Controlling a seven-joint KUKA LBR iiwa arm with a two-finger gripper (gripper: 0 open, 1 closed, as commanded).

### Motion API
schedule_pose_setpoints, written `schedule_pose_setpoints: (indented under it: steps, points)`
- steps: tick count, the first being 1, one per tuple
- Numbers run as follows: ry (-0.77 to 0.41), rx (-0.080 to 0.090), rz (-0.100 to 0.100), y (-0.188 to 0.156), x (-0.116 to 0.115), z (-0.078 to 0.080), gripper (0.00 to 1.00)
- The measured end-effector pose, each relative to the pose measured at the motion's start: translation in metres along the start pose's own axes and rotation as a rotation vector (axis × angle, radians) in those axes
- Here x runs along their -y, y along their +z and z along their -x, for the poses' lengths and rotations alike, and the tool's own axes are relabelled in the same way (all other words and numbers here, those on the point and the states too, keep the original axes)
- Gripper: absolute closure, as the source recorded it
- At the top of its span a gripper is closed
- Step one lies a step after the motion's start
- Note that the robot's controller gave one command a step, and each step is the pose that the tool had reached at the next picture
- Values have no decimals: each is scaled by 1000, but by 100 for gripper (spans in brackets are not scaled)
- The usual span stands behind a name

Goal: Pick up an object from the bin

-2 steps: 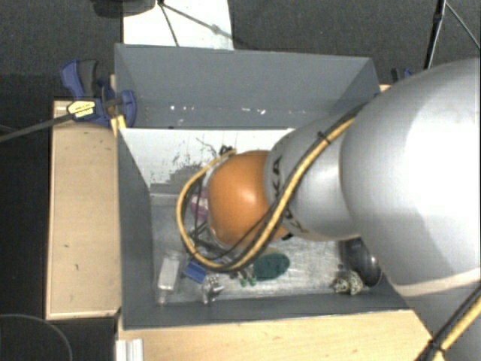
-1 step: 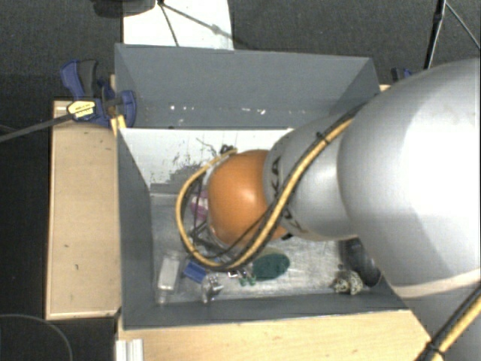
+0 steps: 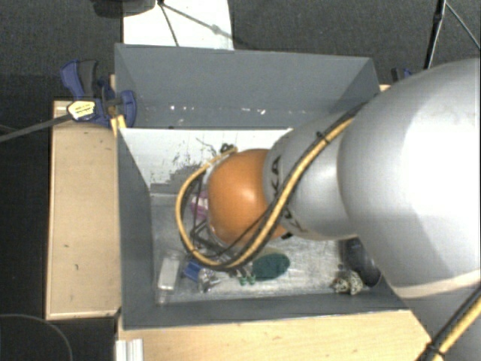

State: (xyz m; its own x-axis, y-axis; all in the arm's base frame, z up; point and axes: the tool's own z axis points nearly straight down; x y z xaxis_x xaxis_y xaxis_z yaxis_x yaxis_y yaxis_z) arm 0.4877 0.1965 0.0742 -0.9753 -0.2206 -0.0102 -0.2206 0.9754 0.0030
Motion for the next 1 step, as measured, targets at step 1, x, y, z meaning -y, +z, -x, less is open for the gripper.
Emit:
schedule_pose_setpoints:
  steps: [1]
  points:
    - [9, -3, -1, -50, 0, 2, 100]
